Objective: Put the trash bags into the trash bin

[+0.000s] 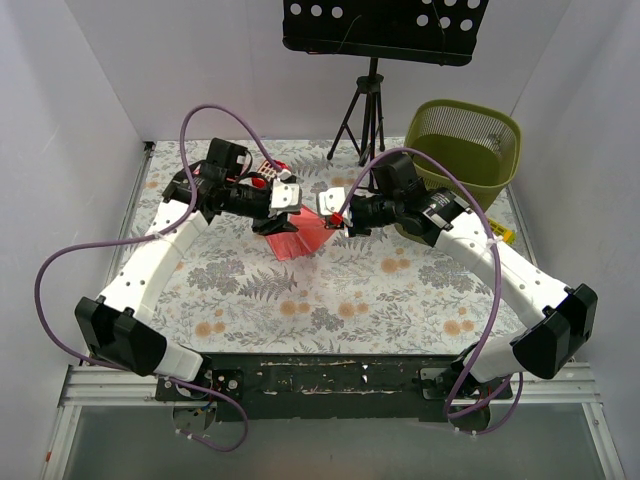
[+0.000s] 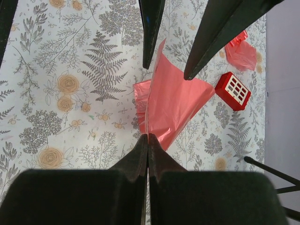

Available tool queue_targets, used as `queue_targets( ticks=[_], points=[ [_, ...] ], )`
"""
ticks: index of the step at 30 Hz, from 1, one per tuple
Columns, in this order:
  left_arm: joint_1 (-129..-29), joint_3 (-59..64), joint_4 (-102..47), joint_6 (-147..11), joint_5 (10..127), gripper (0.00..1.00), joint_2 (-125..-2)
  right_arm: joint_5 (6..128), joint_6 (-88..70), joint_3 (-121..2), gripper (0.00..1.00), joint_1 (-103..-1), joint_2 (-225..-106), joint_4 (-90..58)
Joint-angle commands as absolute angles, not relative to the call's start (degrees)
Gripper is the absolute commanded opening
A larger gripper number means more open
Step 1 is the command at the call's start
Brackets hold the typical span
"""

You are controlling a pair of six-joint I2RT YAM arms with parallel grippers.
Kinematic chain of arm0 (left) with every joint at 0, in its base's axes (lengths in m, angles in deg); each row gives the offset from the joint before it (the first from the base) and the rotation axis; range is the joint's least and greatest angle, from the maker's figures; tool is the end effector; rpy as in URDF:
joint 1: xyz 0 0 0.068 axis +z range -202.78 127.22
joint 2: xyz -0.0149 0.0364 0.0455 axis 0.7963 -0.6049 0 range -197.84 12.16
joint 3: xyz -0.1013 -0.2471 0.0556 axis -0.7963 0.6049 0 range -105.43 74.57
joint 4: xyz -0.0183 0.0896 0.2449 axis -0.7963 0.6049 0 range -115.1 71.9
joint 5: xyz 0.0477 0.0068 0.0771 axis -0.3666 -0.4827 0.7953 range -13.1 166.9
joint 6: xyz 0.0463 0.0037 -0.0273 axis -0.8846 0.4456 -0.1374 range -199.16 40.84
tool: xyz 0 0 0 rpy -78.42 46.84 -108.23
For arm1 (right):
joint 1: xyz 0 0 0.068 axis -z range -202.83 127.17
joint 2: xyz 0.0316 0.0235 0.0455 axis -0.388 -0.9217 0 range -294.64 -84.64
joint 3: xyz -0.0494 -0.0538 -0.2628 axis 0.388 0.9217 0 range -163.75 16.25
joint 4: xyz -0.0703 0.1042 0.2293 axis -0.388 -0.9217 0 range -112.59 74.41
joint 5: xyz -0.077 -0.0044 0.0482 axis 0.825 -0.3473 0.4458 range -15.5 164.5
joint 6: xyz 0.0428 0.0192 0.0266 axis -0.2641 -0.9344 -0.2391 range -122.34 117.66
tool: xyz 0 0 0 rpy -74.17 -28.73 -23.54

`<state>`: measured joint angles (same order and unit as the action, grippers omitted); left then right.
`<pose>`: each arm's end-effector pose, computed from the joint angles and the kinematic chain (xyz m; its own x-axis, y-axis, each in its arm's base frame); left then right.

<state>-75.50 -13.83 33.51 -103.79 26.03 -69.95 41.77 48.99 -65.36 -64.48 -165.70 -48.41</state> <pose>0.2473 -0.1335 0.3852 -0.3797 0.4441 -0.8115 0.9234 0.2354 -0.3032 0.2199 0.2213 0.3811 0.4539 -0.4752 -0.7537 -0.8743 -0.0741 -0.4798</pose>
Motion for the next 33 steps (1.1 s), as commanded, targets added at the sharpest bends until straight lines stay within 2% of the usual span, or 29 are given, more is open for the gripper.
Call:
queue_targets(
  ticks=[1, 9, 17, 22, 26, 33],
  points=[
    [-76.07, -11.65, 29.75, -103.34, 28.3, 0.36, -66.86, 41.98, 47.76, -67.78, 0.01, -64.58, -165.59, -46.7],
    [-76.34, -11.21, 28.78, -100.79, 28.12, 0.19, -67.03, 41.81, 46.1, -67.95, 0.01, -64.49, -166.29, -44.95],
    [-76.86, -8.14, 25.09, -97.36, 27.16, 0.17, -66.51, 41.02, 41.96, -68.48, 0.01, -64.14, -167.17, -42.57],
    [-77.22, -8.31, 23.95, -95.96, 28.21, 0.02, -66.95, 41.98, 40.65, -68.39, 0.01, -63.88, -167.26, -42.31],
    [-78.0, -7.7, 18.25, -92.79, 31.71, 0.0, -66.25, 40.76, 38.36, -68.22, 0.01, -63.88, -167.69, -43.1],
    [-82.92, 0.91, 6.02, -99.89, 41.65, 0.0, -59.75, 40.57, 12.54, -69.61, 0.01, -62.29, -172.43, -33.7]
  ],
)
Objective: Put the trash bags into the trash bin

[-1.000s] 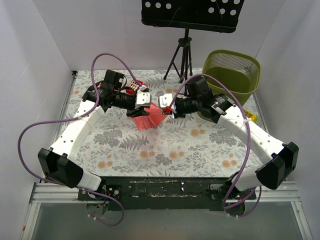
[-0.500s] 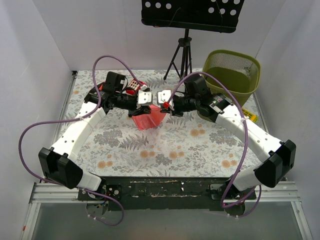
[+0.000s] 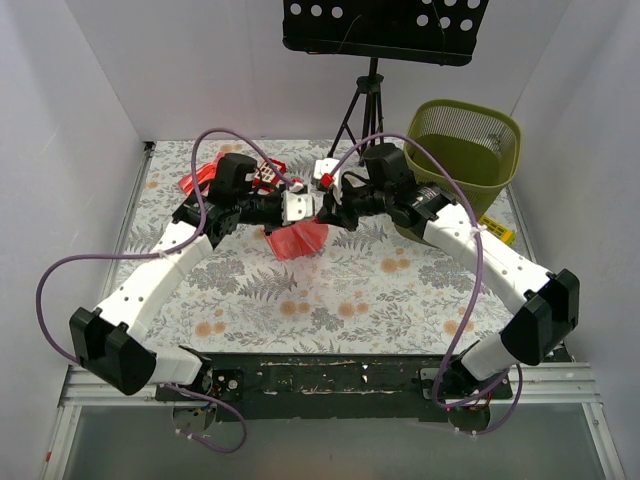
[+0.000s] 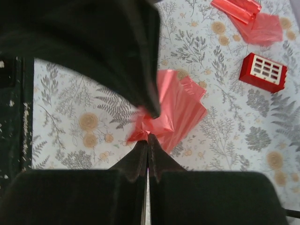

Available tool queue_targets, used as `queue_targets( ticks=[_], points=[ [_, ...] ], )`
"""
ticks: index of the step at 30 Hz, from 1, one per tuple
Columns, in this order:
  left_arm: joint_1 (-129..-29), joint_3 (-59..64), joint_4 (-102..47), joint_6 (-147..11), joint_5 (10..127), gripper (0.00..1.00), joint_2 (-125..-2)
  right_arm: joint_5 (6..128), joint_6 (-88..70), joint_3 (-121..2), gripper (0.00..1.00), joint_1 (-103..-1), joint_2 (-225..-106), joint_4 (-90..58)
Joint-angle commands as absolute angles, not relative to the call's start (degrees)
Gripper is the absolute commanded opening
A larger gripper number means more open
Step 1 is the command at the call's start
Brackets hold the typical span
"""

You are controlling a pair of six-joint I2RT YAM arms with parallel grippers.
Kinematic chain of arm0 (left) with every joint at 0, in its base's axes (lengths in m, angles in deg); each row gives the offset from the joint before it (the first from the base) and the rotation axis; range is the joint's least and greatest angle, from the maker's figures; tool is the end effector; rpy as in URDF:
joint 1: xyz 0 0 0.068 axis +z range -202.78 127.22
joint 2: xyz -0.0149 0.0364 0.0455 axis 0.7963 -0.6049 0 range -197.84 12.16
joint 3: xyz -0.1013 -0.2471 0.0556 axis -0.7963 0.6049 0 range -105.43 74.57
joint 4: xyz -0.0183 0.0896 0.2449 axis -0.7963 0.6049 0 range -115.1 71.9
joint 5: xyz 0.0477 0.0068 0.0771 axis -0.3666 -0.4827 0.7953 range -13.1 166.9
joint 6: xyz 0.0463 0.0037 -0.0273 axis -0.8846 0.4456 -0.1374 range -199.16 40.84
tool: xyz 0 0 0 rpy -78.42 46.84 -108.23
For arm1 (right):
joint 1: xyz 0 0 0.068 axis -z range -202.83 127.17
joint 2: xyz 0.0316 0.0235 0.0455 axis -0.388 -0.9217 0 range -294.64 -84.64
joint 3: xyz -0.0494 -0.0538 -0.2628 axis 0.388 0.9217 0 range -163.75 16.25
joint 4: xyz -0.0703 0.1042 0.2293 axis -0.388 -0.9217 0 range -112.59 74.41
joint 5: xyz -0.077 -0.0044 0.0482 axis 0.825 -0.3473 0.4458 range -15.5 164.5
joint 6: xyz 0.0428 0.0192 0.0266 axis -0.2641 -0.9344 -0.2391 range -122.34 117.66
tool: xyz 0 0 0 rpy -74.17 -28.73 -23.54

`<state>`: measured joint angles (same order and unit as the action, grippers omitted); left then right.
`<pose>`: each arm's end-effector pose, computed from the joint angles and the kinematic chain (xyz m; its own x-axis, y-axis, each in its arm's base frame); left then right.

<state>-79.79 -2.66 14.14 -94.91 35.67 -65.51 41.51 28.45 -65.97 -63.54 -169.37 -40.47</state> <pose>0.2447 -0.1511 0.3652 -0.3320 0.3984 -0.8550 0.9181 0.3445 -0.1960 0.2417 0.2335 0.3778 0.1681 -0.4218 -0.8910 -0.9633 0.1217 -0.2393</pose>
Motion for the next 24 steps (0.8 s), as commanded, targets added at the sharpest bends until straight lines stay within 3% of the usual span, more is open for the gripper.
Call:
queue_targets(
  ticks=[1, 5, 15, 24],
  points=[
    [-83.71, 1.7, 5.23, -101.12, 42.27, 0.0, -59.13, 41.54, 10.34, -70.4, 0.01, -62.29, -173.14, -33.09],
    [-86.79, 2.5, 3.29, -104.38, 44.19, 0.0, -57.72, 42.52, 9.43, -74.27, 0.01, -61.59, -176.04, -34.3],
    [-89.61, 2.06, 0.57, -108.96, 62.74, 0.0, -64.04, 33.2, 16.64, -77.44, 0.01, -61.41, -174.29, -48.54],
    [-89.7, -2.33, 1.88, -105.53, 63.71, 0.0, -65.19, 34.69, 18.85, -76.91, 0.01, -60.45, -174.9, -49.43]
  ],
)
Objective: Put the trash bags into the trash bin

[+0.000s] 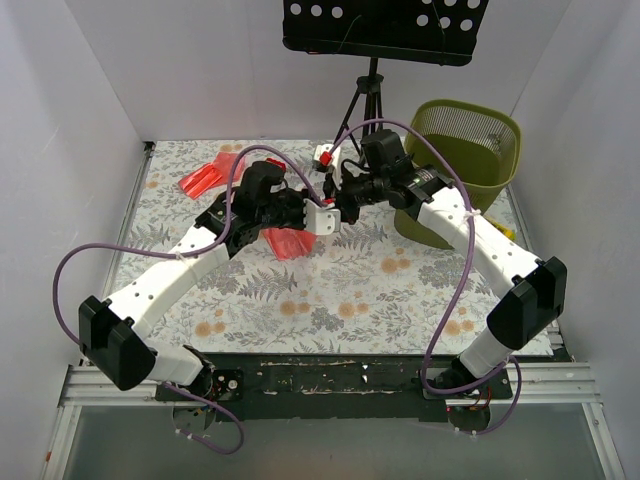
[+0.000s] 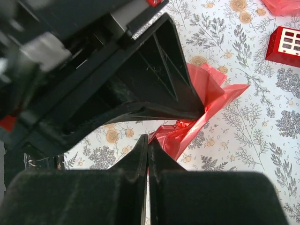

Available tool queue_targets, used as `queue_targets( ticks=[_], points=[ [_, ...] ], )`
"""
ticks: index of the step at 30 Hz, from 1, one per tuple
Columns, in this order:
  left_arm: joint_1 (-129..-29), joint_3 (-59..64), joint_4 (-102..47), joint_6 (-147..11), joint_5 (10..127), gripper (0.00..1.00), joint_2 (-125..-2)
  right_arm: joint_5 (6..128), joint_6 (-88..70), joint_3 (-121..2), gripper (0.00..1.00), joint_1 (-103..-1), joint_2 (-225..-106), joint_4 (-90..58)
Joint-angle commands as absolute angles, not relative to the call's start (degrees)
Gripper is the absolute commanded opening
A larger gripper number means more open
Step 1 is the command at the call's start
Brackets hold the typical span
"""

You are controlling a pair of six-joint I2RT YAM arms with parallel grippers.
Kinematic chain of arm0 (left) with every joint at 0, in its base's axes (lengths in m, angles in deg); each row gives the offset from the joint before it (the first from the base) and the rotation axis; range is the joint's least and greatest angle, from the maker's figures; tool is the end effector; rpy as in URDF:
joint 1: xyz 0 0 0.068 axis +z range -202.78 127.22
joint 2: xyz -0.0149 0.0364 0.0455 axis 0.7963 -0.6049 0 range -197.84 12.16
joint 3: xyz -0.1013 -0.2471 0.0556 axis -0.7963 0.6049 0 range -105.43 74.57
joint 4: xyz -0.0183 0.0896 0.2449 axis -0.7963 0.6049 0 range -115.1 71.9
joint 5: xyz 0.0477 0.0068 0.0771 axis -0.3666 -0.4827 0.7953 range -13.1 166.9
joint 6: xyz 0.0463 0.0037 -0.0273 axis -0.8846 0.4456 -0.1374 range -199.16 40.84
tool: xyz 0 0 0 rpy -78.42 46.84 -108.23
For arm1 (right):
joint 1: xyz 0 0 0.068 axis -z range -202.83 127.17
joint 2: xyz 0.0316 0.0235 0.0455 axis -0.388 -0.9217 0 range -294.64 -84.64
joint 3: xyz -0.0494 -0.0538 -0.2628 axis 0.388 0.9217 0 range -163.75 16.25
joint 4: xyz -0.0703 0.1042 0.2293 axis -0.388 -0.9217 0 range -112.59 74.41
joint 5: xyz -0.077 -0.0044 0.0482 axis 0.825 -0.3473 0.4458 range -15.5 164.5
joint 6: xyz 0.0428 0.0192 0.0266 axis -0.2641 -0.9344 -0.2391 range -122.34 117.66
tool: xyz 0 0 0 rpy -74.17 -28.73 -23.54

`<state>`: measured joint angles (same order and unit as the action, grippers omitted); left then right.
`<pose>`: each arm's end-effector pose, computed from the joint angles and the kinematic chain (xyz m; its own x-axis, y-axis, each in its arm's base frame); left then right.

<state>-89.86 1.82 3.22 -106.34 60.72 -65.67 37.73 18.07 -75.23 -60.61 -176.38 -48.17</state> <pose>0.2365 -0.1912 0.3501 -0.0413 0.5812 -0.8127 0.8807 0.4053 0.2451 0.2711 0.2371 0.3806 -0.0920 -0.4247 -0.9007 -0.9820 0.1887 0.0113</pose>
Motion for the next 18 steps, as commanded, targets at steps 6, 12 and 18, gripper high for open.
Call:
queue_targets(
  ticks=[6, 12, 18],
  points=[
    [-90.31, 0.82, -0.84, -107.81, 53.99, 0.0, -61.51, 34.25, 8.14, -79.28, 0.01, -58.52, -177.35, -43.46],
    [-93.65, 1.18, -2.77, -107.02, 56.06, 0.0, -63.24, 32.76, 7.85, -84.38, 0.01, -55.7, -181.41, -44.41],
    [-93.65, 1.09, -6.38, -108.96, 58.01, 0.0, -68.09, 29.94, 7.16, -81.76, 0.01, -55.35, -176.85, -43.9]
  ],
)
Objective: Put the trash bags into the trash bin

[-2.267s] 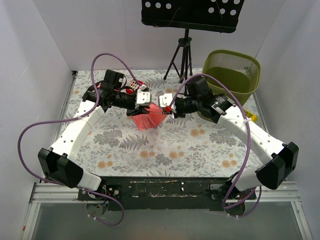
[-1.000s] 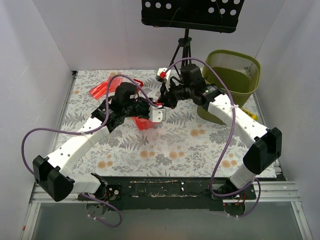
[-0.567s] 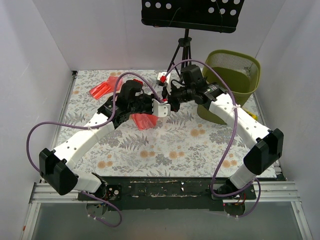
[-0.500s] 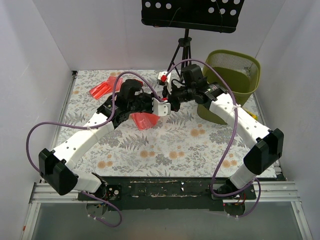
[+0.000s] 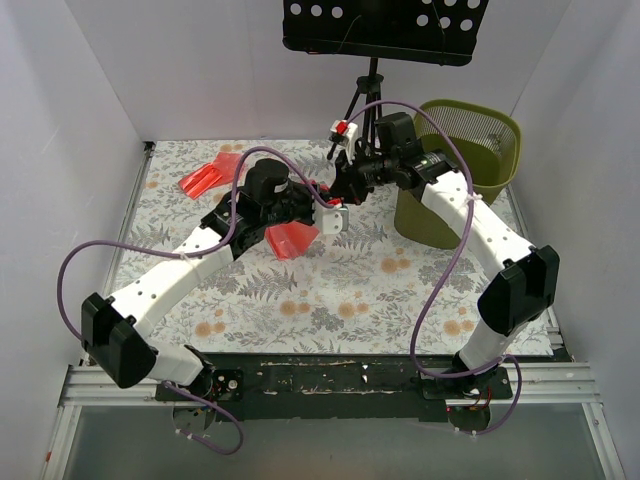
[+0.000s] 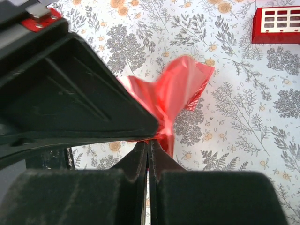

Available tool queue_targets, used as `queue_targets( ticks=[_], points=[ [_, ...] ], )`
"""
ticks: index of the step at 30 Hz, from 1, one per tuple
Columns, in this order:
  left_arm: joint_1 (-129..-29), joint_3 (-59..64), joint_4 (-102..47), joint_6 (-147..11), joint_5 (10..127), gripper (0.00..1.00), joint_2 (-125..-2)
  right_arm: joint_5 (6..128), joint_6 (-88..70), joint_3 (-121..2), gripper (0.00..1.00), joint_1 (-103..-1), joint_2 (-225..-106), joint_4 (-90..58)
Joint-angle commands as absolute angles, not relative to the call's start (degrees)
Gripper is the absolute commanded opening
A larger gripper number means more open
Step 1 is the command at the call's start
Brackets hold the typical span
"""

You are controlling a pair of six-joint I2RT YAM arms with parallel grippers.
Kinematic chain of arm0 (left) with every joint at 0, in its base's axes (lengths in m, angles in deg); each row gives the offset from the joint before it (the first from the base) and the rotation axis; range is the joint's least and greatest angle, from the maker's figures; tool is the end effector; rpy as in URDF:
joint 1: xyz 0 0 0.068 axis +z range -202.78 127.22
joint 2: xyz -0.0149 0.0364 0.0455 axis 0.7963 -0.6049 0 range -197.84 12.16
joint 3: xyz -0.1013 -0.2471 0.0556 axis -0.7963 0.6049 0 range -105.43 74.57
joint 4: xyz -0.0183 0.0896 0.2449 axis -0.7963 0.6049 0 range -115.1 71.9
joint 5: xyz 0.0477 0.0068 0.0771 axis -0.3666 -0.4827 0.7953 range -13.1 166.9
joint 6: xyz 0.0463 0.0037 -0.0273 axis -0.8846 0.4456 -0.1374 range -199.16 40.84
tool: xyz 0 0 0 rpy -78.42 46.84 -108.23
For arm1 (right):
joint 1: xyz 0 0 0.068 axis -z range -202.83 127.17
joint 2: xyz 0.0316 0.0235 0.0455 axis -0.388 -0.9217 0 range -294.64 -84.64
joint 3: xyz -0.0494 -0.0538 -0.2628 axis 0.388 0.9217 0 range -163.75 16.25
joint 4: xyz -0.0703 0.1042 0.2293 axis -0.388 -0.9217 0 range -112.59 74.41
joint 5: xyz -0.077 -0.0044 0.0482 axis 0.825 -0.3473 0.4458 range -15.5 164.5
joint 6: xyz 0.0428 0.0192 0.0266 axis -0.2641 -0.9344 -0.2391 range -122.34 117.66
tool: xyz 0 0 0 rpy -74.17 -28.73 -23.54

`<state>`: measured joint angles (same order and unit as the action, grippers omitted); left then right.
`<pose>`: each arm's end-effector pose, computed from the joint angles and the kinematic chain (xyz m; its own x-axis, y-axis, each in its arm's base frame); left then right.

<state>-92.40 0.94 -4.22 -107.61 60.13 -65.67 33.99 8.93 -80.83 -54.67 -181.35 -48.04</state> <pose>0.2329 -0.2062 0.3677 0.0998 0.5096 -0.8546 0.8693 0.3732 0.3241 0.3116 0.2207 0.3835 -0.2727 -0.3443 -0.8984 -0.9401 0.2939 0.1728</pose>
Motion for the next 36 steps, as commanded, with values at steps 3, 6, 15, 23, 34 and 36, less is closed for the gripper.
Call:
queue_targets(
  ticks=[3, 6, 15, 23, 34, 36],
  points=[
    [-93.65, 1.79, -6.03, -108.96, 55.99, 0.0, -66.43, 31.52, 7.42, -81.84, 0.01, -53.69, -176.74, -43.8],
    [-93.83, 1.97, -6.03, -108.52, 54.32, 0.0, -63.96, 33.54, 7.24, -80.44, 0.01, -51.23, -178.24, -44.33],
    [-93.83, 1.17, -7.87, -108.43, 56.15, 0.0, -65.45, 29.08, 4.52, -75.94, 0.01, -51.57, -176.93, -40.73],
    [-93.83, 5.05, -6.99, -107.56, 58.01, 0.0, -64.4, 23.86, -0.76, -80.43, 0.01, -50.6, -176.13, -35.1],
    [-93.3, 1.88, -11.47, -109.3, 61.34, 0.0, -66.94, 22.33, 0.75, -72.52, 0.01, -53.68, -174.65, -34.77],
    [-93.3, 3.98, -11.74, -109.66, 60.56, 0.0, -67.12, 18.27, -4.33, -72.7, 0.01, -52.98, -173.85, -29.24]
  ],
)
